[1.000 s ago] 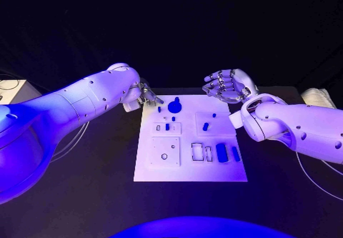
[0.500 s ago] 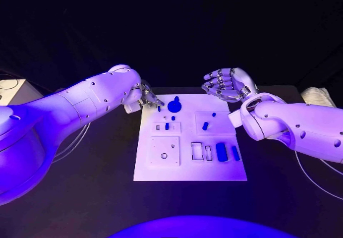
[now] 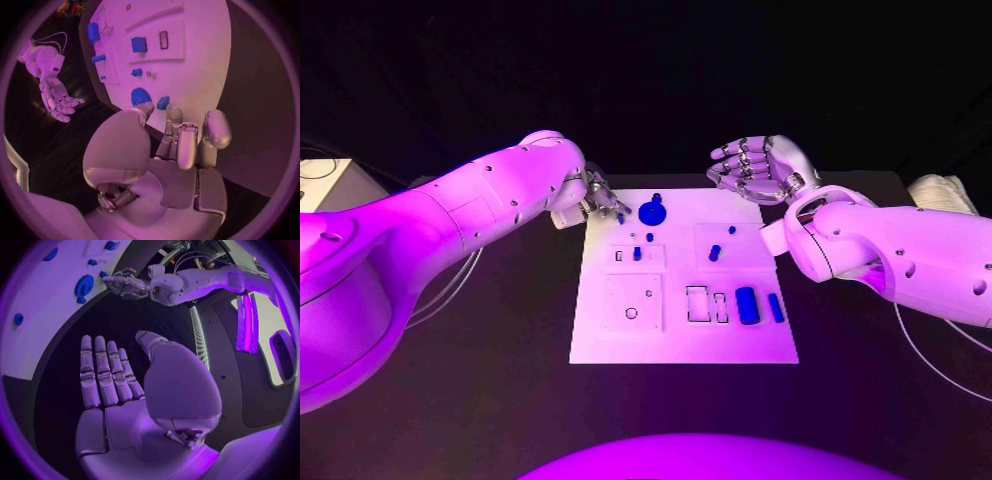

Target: Assemble the parts on the task board

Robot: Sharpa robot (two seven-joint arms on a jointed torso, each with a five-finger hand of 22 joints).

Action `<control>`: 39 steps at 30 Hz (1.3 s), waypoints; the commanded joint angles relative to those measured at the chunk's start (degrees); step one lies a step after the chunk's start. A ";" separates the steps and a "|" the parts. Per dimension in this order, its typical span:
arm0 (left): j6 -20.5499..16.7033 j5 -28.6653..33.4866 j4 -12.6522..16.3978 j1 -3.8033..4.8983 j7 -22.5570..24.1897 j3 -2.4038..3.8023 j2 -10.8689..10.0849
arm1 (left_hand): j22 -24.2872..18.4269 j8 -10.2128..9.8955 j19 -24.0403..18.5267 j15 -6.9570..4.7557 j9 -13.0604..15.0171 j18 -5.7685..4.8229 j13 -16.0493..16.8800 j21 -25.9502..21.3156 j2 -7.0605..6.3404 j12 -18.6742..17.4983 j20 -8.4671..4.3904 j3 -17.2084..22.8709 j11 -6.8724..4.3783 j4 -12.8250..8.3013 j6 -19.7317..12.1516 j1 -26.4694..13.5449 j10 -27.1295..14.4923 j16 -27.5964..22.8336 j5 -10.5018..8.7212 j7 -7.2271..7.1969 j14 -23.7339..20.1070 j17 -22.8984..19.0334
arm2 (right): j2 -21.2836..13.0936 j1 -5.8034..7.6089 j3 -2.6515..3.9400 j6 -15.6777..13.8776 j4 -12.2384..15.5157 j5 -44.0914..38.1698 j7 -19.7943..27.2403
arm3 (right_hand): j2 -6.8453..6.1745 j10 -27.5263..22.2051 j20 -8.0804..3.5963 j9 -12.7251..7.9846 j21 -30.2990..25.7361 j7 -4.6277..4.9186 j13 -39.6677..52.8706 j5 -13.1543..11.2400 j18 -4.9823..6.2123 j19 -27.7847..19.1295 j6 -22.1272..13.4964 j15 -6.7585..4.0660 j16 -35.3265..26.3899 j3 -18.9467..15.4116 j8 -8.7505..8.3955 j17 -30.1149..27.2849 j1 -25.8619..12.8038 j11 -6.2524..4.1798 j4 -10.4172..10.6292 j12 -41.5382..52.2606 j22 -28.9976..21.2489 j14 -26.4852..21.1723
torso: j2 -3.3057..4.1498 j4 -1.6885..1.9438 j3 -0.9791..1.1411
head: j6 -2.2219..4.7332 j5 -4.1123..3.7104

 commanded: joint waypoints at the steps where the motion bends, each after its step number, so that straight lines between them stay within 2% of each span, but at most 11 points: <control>1: 0.08 1.17 0.01 -0.01 0.87 0.01 0.14 | 0.21 0.43 0.45 -0.57 0.01 0.09 0.30 0.30 0.34 0.31 0.05 0.77 -0.03 -0.24 0.51 1.34 0.73 0.33 0.13 -0.11 2.24 6.03 | 0.06 -0.01 0.03 0.62 -0.03 0.08 0.81 | 0.28 -0.27 -0.09 -0.08 -0.12 2.90 -0.07 -0.01 0.72 -0.36 -0.50 0.15 -0.26 -0.03 -0.22 -0.04 -0.17 -0.05 -0.35 -0.37 -0.05 -0.34 | 0.00 0.01 -0.02 | -0.07 -0.03; 3: 0.15 1.97 0.02 -0.02 0.83 0.00 0.12 | 0.40 0.80 0.56 -0.74 0.17 0.06 0.50 0.41 0.89 0.43 -0.05 1.46 -0.23 -0.48 0.69 2.36 1.04 0.40 0.00 -0.33 2.30 6.13 | 0.07 -0.01 0.03 0.63 -0.04 0.10 0.81 | 0.28 -0.29 -0.07 -0.09 -0.12 2.93 -0.08 -0.01 0.72 -0.37 -0.51 0.16 -0.25 -0.05 -0.24 -0.09 -0.19 -0.03 -0.36 -0.39 -0.09 -0.36 | 0.00 0.00 -0.01 | -0.12 -0.07; 4: 0.22 2.24 0.04 -0.02 0.82 0.00 0.11 | 0.68 1.30 0.74 -1.04 0.48 0.01 0.73 0.58 1.54 0.53 -0.21 2.83 -0.55 -1.43 0.77 4.26 1.35 0.51 -0.01 -0.68 2.38 6.29 | 0.08 -0.01 0.03 0.63 -0.04 0.10 0.80 | 0.28 -0.29 -0.07 -0.09 -0.12 2.93 -0.08 -0.01 0.72 -0.37 -0.51 0.16 -0.25 -0.05 -0.24 -0.09 -0.19 -0.03 -0.36 -0.39 -0.09 -0.36 | -0.01 -0.02 -0.01 | -0.10 -0.07; 13: 0.56 3.29 0.22 -0.03 0.96 -0.01 0.04 | 1.35 2.94 1.04 -1.49 1.80 -0.12 0.64 0.97 1.65 0.34 -0.71 8.34 -1.06 -3.93 0.10 7.50 2.13 0.75 -0.06 -1.21 2.53 6.56 | 0.08 -0.01 0.03 0.72 -0.07 0.19 0.76 | 0.30 -0.32 -0.06 -0.11 -0.11 2.98 -0.10 0.01 0.72 -0.39 -0.53 0.18 -0.24 -0.08 -0.27 -0.16 -0.22 0.01 -0.35 -0.42 -0.16 -0.38 | 0.02 0.01 0.00 | -0.23 -0.11; 16: 0.14 3.38 0.24 -0.03 1.15 -0.01 -0.03 | 1.61 3.66 1.15 -1.53 2.47 -0.16 0.61 1.11 1.42 0.24 -0.82 10.95 -1.15 -5.05 -0.32 7.84 2.47 0.81 -0.09 -1.22 2.56 6.61 | 0.08 -0.01 0.03 0.80 -0.08 0.20 0.72 | 0.31 -0.34 -0.04 -0.12 -0.11 3.01 -0.10 0.02 0.72 -0.40 -0.53 0.19 -0.23 -0.10 -0.29 -0.21 -0.26 0.03 -0.34 -0.43 -0.21 -0.38 | 0.01 -0.01 0.00 | -0.30 -0.13; 21: -1.04 3.77 0.71 -0.03 1.48 -0.01 -0.58 | 2.29 5.93 1.49 -1.48 4.83 -0.28 1.26 1.53 0.36 0.49 -0.84 17.98 -1.07 -8.24 -1.34 6.77 3.89 0.97 0.07 -0.97 2.68 6.76 | 0.09 -0.01 0.03 0.95 -0.14 0.23 0.63 | 0.31 -0.34 -0.04 -0.12 -0.11 3.01 -0.10 0.02 0.72 -0.40 -0.53 0.19 -0.23 -0.10 -0.29 -0.21 -0.26 0.03 -0.34 -0.43 -0.21 -0.38 | 0.01 -0.02 0.03 | -0.36 -0.17; 25: -2.32 4.49 1.97 -0.02 1.65 0.02 -1.66 | 2.77 6.68 1.82 -1.54 5.63 -0.37 2.48 1.84 -0.38 1.25 -0.81 20.87 -1.04 -9.73 -1.21 5.65 5.00 1.04 0.35 -0.97 2.75 6.82 | 0.08 -0.01 0.02 1.06 -0.20 0.28 0.56 | 0.34 -0.34 -0.03 -0.14 -0.10 3.05 -0.11 0.04 0.73 -0.40 -0.53 0.21 -0.22 -0.12 -0.30 -0.28 -0.30 0.05 -0.33 -0.45 -0.27 -0.38 | -0.08 -0.02 0.06 | -0.36 -0.15; 28: -3.36 5.04 3.62 0.00 1.65 0.14 -2.88 | 3.46 7.14 2.33 -1.65 6.07 -0.50 3.95 2.29 -1.10 2.18 -0.88 23.32 -1.14 -10.97 -0.72 4.44 6.26 1.20 0.76 -1.04 2.94 7.11 | 0.01 -0.01 0.02 1.12 -0.21 0.30 0.52 | 0.34 -0.34 -0.03 -0.14 -0.10 3.05 -0.11 0.04 0.73 -0.40 -0.53 0.21 -0.22 -0.12 -0.30 -0.28 -0.30 0.05 -0.33 -0.45 -0.27 -0.38 | -0.20 0.02 0.06 | -0.41 -0.21; 31: -5.23 5.87 7.04 0.05 1.34 0.29 -5.24 | 4.47 7.51 3.13 -1.85 6.40 -0.71 5.62 2.93 -1.85 3.19 -1.03 25.46 -1.34 -12.06 -0.06 2.93 7.73 1.46 1.64 -1.24 3.25 7.62 | -0.20 -0.01 0.02 1.18 -0.18 0.34 0.42 | 0.34 -0.34 -0.03 -0.14 -0.10 3.05 -0.11 0.04 0.73 -0.40 -0.53 0.21 -0.22 -0.12 -0.30 -0.28 -0.30 0.05 -0.33 -0.45 -0.27 -0.38 | -0.27 0.19 0.05 | -0.41 -0.18; 34: -7.08 6.25 10.53 0.10 1.16 0.34 -7.54 | 5.29 7.93 3.80 -2.19 6.70 -0.88 7.52 3.47 -2.88 4.30 -1.35 27.62 -1.73 -13.20 0.93 1.07 9.48 1.79 3.89 -1.57 3.68 8.30 | -0.36 -0.02 0.02 1.24 -0.16 0.35 0.32 | 0.34 -0.34 -0.03 -0.14 -0.10 3.05 -0.11 0.04 0.73 -0.40 -0.53 0.21 -0.22 -0.12 -0.30 -0.28 -0.30 0.05 -0.33 -0.45 -0.27 -0.38 | -0.54 0.40 0.08 | -0.47 -0.20; 39: -10.23 6.24 16.37 0.14 1.01 0.36 -11.18 | 6.22 8.29 4.56 -2.61 6.98 -1.09 9.46 4.04 -3.80 5.27 -1.73 29.03 -2.15 -14.32 1.95 -0.84 11.32 2.17 7.04 -2.03 4.11 9.17 | -0.58 -0.02 0.01 1.37 -0.13 0.36 0.17 | 0.38 -0.36 -0.01 -0.16 -0.09 3.10 -0.12 0.07 0.73 -0.41 -0.54 0.23 -0.20 -0.17 -0.33 -0.38 -0.40 0.09 -0.29 -0.48 -0.37 -0.40 | -1.01 0.80 0.08 | -0.87 -0.20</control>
